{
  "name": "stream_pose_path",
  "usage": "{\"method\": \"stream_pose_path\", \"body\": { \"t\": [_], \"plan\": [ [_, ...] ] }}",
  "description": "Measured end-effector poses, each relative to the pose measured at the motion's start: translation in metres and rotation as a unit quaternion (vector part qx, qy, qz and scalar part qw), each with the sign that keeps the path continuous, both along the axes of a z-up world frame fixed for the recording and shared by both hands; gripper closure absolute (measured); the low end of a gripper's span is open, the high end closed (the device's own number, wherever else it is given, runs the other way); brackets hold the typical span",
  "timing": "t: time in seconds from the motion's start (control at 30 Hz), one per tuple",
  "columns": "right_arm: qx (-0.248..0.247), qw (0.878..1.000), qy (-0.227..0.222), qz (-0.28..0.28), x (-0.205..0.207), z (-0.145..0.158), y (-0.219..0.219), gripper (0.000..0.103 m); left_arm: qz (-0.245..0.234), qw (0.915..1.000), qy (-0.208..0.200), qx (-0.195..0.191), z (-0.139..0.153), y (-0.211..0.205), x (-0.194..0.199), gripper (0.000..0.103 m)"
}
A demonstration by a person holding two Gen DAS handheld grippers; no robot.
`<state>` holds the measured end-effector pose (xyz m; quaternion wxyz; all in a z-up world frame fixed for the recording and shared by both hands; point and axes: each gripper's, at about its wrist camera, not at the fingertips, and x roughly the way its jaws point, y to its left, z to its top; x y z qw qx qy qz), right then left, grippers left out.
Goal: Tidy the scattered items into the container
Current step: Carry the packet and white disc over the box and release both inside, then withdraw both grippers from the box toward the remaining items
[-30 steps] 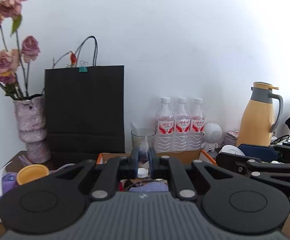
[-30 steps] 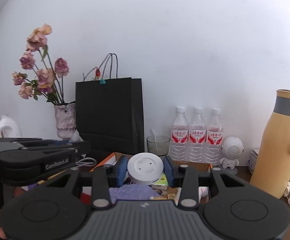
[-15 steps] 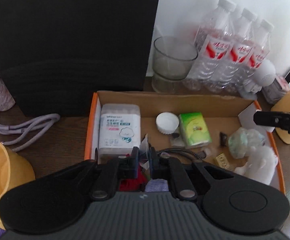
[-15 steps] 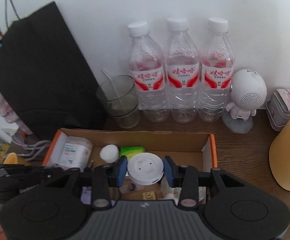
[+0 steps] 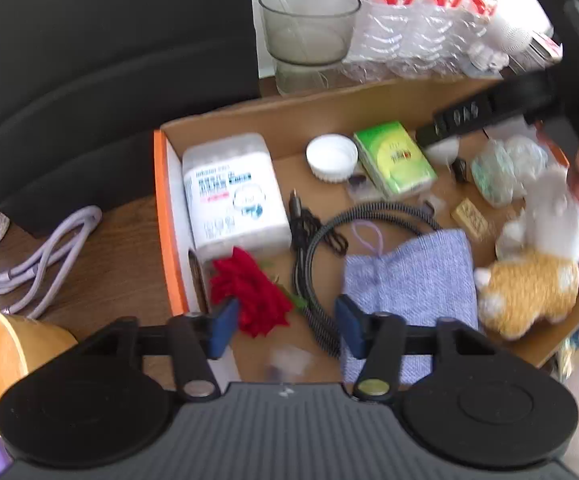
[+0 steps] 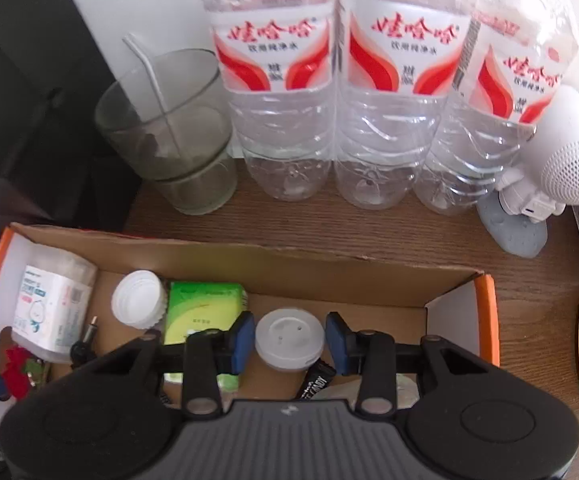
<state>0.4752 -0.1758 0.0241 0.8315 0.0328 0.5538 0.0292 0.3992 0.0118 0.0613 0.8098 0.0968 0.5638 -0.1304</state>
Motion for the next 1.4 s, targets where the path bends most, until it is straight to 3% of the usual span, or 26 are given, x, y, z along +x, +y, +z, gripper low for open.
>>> {"method": "stream_pose_path", "body": {
  "t": [0.1,0.17,0.23,0.37,0.5,0.67,0.73,0.8,0.9,1.07,1.13,1.23,1.4],
  "plan": [
    [0.004,1.000,0.005,-0.009,-0.004,0.005,-0.004,0.053,0.035,0.9994,-0.005,-0.006,0.010,-0.003,0.013,0.020],
    [0.006,1.000,0.001,-0.017,-0.011,0.018,-0.008,0.050,0.063,0.9979,-0.015,-0.008,0.018,-0.005,0.020,0.014],
    [0.012,1.000,-0.008,-0.026,-0.021,0.035,-0.014,0.040,0.091,0.9956,-0.019,-0.008,0.027,-0.007,0.023,0.004],
    [-0.004,1.000,-0.009,-0.024,-0.046,0.073,-0.028,0.006,0.117,0.9926,-0.034,-0.005,0.037,-0.013,0.018,0.000],
    [-0.019,1.000,0.005,-0.024,-0.077,0.091,-0.045,0.005,0.136,0.9901,-0.035,-0.004,0.044,-0.016,0.000,0.000],
    [-0.001,0.999,0.025,-0.031,-0.120,0.102,-0.056,0.005,0.117,0.9915,-0.054,0.015,0.060,-0.031,-0.037,0.000],
    [0.001,0.999,0.021,-0.025,-0.139,0.106,-0.051,0.005,0.121,0.9889,-0.087,0.006,0.073,-0.031,-0.057,0.000],
    [0.001,1.000,-0.009,-0.013,-0.162,0.113,-0.043,0.005,0.129,0.9808,-0.145,0.004,0.085,-0.029,-0.082,0.000],
    [0.006,0.994,-0.109,-0.009,-0.207,0.126,-0.031,0.005,0.135,0.9564,-0.258,-0.018,0.094,-0.023,-0.132,0.000],
    [-0.010,0.963,-0.269,0.009,-0.282,0.123,-0.010,0.005,0.143,0.9102,-0.384,-0.058,0.088,-0.019,-0.200,0.000],
    [-0.002,0.945,-0.326,0.010,-0.304,0.119,-0.005,0.005,0.145,0.9009,-0.404,-0.064,0.085,-0.021,-0.217,0.000],
    [-0.005,0.924,-0.383,0.009,-0.327,0.108,-0.002,0.004,0.143,0.8962,-0.415,-0.062,0.081,-0.021,-0.235,0.000],
    [-0.012,0.918,-0.396,-0.005,-0.358,0.088,-0.005,0.004,0.148,0.8794,-0.449,-0.056,0.061,-0.017,-0.279,0.000]
  ]
}}
